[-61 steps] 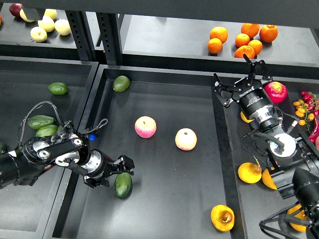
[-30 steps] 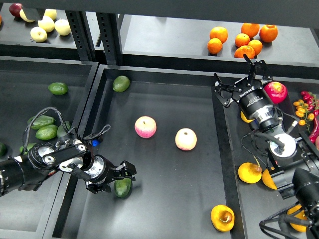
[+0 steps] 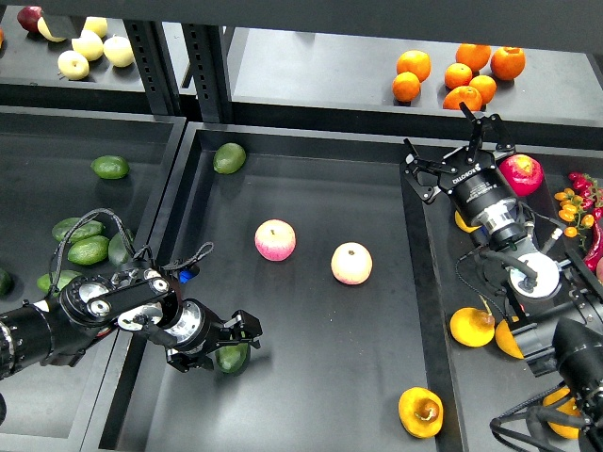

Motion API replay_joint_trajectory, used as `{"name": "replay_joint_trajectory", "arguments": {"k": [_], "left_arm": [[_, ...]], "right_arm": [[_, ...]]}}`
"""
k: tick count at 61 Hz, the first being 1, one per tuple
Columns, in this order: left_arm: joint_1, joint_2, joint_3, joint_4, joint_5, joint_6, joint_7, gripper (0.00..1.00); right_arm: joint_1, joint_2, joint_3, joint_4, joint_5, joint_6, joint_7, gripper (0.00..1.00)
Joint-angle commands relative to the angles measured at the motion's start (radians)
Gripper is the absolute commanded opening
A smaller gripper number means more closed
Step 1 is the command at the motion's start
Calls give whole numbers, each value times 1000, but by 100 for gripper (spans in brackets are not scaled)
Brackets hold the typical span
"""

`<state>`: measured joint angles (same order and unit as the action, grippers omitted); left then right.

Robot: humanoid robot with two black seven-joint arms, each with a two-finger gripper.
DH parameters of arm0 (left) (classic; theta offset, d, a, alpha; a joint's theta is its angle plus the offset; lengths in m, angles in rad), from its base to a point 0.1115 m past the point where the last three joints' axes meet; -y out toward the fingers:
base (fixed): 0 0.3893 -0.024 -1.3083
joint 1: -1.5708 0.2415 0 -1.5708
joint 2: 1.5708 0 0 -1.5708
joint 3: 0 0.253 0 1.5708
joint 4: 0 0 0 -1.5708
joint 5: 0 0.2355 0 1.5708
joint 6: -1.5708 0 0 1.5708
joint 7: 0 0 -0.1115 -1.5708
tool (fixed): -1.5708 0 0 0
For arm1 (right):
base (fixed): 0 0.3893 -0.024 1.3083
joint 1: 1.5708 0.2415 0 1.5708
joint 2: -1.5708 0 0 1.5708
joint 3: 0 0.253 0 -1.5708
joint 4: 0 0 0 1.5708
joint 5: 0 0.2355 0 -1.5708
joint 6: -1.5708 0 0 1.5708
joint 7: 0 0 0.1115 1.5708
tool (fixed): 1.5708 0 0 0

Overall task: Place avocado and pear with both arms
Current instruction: 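Lift the avocado and carry it toward the avocado pile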

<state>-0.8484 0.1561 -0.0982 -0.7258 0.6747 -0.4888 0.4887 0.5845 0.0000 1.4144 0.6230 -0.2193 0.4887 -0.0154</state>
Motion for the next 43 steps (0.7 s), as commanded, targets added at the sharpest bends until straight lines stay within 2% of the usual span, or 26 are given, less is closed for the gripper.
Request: {"name": "replay_joint_trajectory", "arguments": {"k": [1,8,20,43], "left_arm": [[3,-6,0,5,0,0,0,99],[8,-10,-1,6,0,0,0,98],[9,-13,-3,6,0,0,0,85],[9,-12,-24,9,3,0,0,44]], "right_arm": [[0,0,0,1,0,0,0,100],[0,0,0,1,0,0,0,100],[0,0,1,0,0,0,0,100],[0,0,1,0,0,0,2,100]]}}
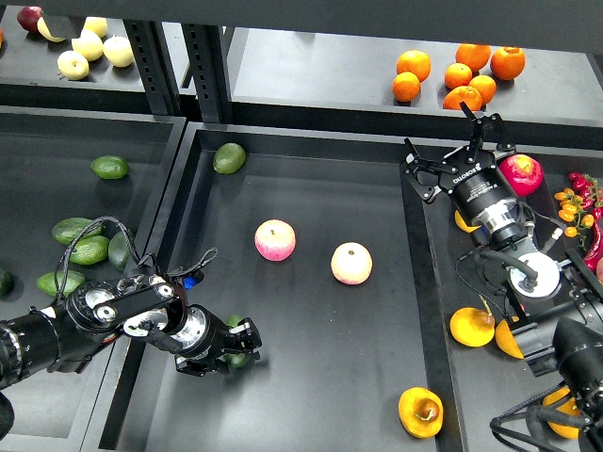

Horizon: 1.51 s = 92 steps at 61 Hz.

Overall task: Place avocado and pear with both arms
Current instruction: 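Lift the avocado and carry it toward the avocado pile, then lower the avocado among the other avocados and open the left gripper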

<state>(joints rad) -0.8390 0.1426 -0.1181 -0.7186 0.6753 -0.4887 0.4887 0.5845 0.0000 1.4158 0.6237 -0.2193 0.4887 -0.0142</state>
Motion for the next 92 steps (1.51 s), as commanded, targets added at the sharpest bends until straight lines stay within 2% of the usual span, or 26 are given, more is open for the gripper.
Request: {"name": "replay_joint_trajectory", "arguments": {"k": [1,14,25,40,68,92], "left_arm": [[0,2,-8,4,3,0,0,43],[0,0,-54,7,-2,0,0,27],[-14,6,-89,-1,-13,0,0,21],[-18,58,-129,-22,-26,0,0,19],[-87,376,-132,-153,-108,0,0,20],[-87,529,-134,-180,-123,0,0,20]], "right_arm": [[0,0,0,1,0,0,0,100],[-5,0,0,1,0,0,2,100],[-6,0,0,4,0,0,2,100],[-6,0,0,4,0,0,0,100],[-6,0,0,4,0,0,0,100],[-6,0,0,4,0,0,0,100]]}}
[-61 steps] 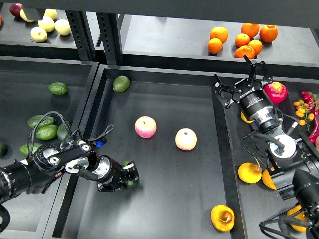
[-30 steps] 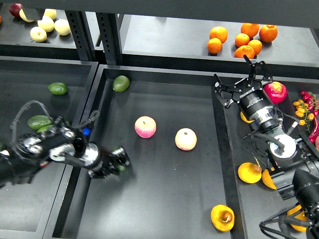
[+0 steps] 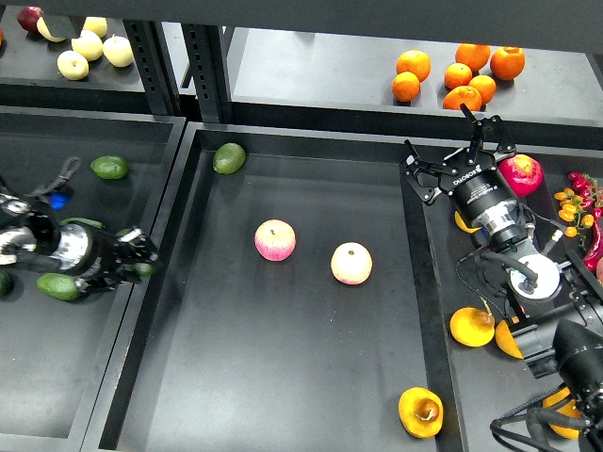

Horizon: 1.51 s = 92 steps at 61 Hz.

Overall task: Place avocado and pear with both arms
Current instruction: 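Lower the avocado among the other avocados and open the left gripper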

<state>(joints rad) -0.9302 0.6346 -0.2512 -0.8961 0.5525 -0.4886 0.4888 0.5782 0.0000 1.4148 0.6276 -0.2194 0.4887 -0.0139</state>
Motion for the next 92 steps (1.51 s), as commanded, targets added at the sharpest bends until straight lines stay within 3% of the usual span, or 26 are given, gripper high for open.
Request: {"name": "replay_joint_trajectory", "arguments": {"k": [1,40,92], "left_arm": [[5,46,0,-3,1,0,0,20],[33,142,-2,55,6,0,0,21],[82,129,18,189,6,0,0,23]], "right_arm": [[0,0,1,0,0,0,0,100],[0,0,0,0,0,0,-3,100],[0,0,0,0,0,0,-3,100]]}}
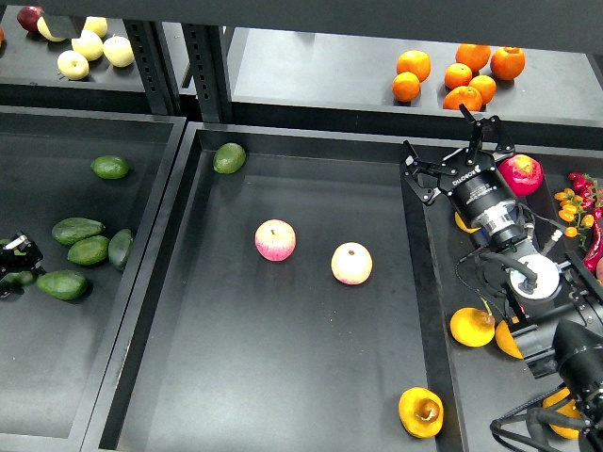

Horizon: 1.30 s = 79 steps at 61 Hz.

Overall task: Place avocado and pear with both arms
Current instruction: 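Lower the avocado among the other avocados and open the left gripper, then lift the open left gripper away from the avocado pile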

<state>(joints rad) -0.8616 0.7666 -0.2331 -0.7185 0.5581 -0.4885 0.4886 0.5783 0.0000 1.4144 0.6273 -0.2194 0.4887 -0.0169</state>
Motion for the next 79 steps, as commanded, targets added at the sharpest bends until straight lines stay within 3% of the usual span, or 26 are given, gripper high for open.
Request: {"name": "replay_joint_trajectory", "arguments": {"k": [1,79], "left_arm": [[13,-3,0,11,0,0,0,23],[53,-79,0,83,0,0,0,25]], "right_arm": [[0,0,0,0,0,0,0,100],[-1,0,0,2,0,0,0,100]]}}
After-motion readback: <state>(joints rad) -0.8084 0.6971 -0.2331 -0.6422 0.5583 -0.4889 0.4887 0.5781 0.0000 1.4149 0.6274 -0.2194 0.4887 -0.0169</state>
